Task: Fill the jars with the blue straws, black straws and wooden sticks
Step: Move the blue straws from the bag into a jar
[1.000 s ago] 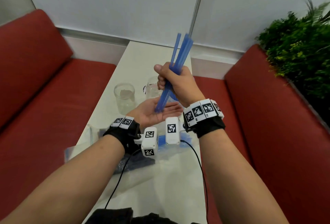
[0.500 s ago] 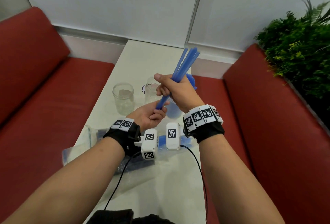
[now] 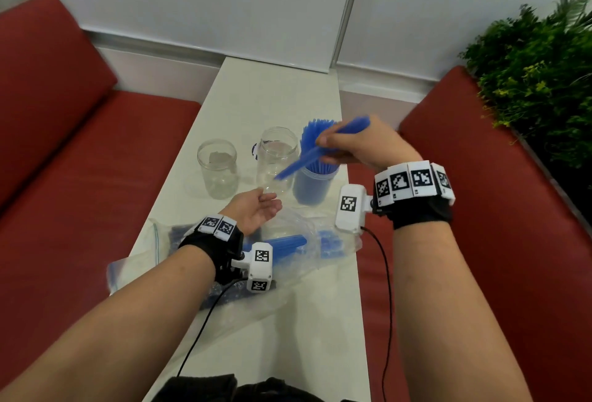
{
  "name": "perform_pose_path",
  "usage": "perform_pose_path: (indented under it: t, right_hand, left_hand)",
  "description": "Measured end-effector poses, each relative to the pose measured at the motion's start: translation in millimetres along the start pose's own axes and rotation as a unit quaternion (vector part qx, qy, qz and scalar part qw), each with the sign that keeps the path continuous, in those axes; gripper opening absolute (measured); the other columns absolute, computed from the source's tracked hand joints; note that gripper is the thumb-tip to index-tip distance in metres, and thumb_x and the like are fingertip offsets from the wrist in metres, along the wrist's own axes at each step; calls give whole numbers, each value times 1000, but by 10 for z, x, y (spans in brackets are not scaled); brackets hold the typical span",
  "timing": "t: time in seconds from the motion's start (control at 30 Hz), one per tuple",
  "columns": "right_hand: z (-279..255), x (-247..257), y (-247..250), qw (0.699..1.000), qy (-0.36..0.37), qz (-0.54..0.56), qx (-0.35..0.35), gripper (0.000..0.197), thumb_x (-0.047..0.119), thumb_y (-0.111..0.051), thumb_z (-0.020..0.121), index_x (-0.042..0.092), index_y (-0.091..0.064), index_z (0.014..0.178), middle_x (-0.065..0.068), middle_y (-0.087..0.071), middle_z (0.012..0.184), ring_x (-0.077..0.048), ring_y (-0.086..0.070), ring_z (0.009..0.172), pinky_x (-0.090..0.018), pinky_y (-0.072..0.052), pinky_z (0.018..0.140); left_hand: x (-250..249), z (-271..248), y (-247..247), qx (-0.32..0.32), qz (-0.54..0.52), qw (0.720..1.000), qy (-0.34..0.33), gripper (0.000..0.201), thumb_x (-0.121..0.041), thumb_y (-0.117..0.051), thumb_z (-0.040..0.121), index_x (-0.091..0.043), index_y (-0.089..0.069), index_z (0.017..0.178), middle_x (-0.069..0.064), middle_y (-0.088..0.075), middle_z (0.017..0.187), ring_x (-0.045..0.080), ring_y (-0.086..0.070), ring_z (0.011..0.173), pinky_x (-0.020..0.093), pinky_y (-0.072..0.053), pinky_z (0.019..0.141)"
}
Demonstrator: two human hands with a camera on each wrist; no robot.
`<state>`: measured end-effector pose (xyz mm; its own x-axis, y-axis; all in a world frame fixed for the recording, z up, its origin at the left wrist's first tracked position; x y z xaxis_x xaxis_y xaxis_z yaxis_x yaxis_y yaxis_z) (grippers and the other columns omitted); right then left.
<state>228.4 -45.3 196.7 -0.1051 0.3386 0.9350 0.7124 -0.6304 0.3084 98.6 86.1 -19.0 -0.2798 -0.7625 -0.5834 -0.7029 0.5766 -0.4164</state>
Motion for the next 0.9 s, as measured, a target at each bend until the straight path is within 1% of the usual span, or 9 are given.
perform_pose_path:
  t: [0.1,0.17,0.27,0.37,0.5,0.6,0.73,0.8,0.9]
  right_hand:
    - [8,236,465,988,53,-15,-143,8,6,-70,90,2,-76,93,-23,-75,92,-27,-72,78,-36,-63,81]
    - [47,288,643,976,59,-43,-205,12,7,-70,91,0,-74,99,-22,-74,94,-23,-70,75,-31,-62,76]
    - [234,138,671,972,9,-78,-220,19,6,-68,91,-4,-72,106,-17,-74,95,-18,-69,72,-32,-62,77]
    - [468,-98,572,972,-33,-105,-208,22,3,-63,90,-13,-68,104,-17,-65,82,-21,-64,69,-35,-59,75]
    - [762,-463,421,968,-78,-140,-191,9,6,-65,89,0,-68,94,-18,-68,85,-19,-66,63,-24,-57,59]
    - [934,-757,425,957,-115,-148,-222,13,11,-69,87,2,-68,96,-16,-71,92,-8,-65,47,-16,-48,44]
    - [1089,-870,397,954,-102,-174,-223,20,24,-78,83,14,-72,99,-4,-69,98,-15,-64,81,-15,-45,57]
    - [1096,-724,454,949,-40,-166,-266,30,32,-77,83,23,-70,110,2,-66,103,-13,-61,87,-15,-44,62]
    - [1044,-412,467,924,87,-165,-333,33,30,-70,86,27,-64,118,1,-66,109,-14,-62,97,-26,-50,82]
  left_hand:
    - [-97,46,38,-13,153,987,-45,35,-19,-39,105,2,-60,89,18,-63,88,24,-62,77,28,-54,68]
    - [-102,93,58,-26,246,967,-60,33,-17,-42,104,1,-61,85,18,-63,89,23,-60,75,28,-51,70]
    - [-76,155,37,-35,354,932,-77,30,-13,-46,101,4,-65,85,20,-64,91,25,-58,74,32,-51,73]
    - [-55,203,-35,-24,504,857,-102,22,-8,-55,95,7,-71,95,20,-69,96,26,-62,85,38,-51,91]
    - [26,226,-157,13,642,754,-139,23,-2,-55,92,1,-74,103,13,-71,112,26,-64,108,30,-47,95]
    - [95,271,-228,43,709,685,-164,27,-2,-51,94,-4,-73,110,8,-69,118,23,-62,112,23,-42,95]
    - [224,412,-202,65,783,603,-140,28,-20,-61,91,-5,-69,113,10,-68,117,25,-61,108,31,-48,94]
    - [346,468,-184,89,824,547,-121,41,-36,-62,91,-5,-64,117,10,-65,118,27,-60,107,35,-50,92]
    - [539,528,-145,121,865,473,-114,55,-51,-63,87,-5,-57,118,13,-63,118,30,-60,106,37,-49,87]
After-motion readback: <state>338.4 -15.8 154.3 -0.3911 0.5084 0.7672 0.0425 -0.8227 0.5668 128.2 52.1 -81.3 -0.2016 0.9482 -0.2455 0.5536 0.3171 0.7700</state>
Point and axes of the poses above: each hand's wrist, its own z-axis towards the middle knuckle, its own y-axis out of the back of the hand, x = y × z, the point moved 10 cm from there along z, towards the middle knuckle
